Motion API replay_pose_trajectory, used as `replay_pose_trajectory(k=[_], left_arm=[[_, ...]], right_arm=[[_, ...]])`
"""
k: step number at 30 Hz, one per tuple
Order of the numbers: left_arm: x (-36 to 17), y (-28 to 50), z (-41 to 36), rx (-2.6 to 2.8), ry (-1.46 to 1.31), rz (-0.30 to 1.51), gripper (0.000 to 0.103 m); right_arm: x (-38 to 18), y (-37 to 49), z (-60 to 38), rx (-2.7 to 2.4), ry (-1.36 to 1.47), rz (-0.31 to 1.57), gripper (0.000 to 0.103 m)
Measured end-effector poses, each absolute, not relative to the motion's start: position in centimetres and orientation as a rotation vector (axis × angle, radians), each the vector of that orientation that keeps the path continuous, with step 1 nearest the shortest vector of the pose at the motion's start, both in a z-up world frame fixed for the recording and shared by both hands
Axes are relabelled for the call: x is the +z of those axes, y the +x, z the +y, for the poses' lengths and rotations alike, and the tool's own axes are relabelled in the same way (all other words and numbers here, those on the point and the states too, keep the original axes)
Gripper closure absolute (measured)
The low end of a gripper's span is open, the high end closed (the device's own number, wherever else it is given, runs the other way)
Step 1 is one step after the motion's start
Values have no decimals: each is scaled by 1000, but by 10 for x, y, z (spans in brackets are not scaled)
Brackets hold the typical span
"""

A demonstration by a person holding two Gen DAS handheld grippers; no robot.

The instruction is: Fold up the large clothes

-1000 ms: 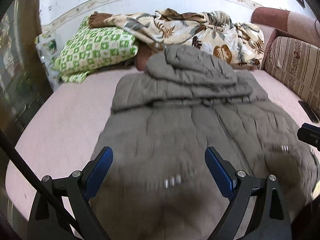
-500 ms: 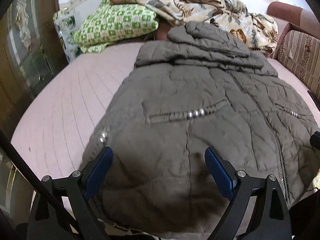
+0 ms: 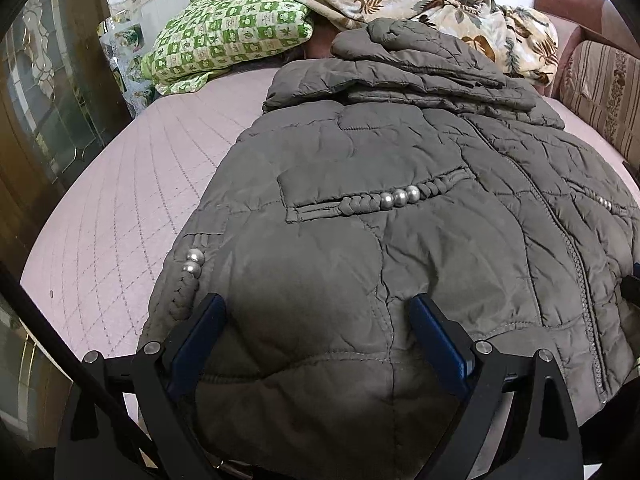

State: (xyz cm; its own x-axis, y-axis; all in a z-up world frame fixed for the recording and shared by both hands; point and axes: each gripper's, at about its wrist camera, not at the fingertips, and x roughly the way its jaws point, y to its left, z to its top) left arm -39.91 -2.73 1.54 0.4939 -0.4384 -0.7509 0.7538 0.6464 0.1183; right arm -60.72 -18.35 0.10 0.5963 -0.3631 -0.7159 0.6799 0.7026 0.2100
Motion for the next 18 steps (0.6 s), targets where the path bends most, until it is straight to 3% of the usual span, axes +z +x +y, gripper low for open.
replay_pose_trajectory(k=[18], left_arm=[[6,-402,-24,-762,463,691,4]], right_arm=[[-7,-595,-176,-623,430,717,15]])
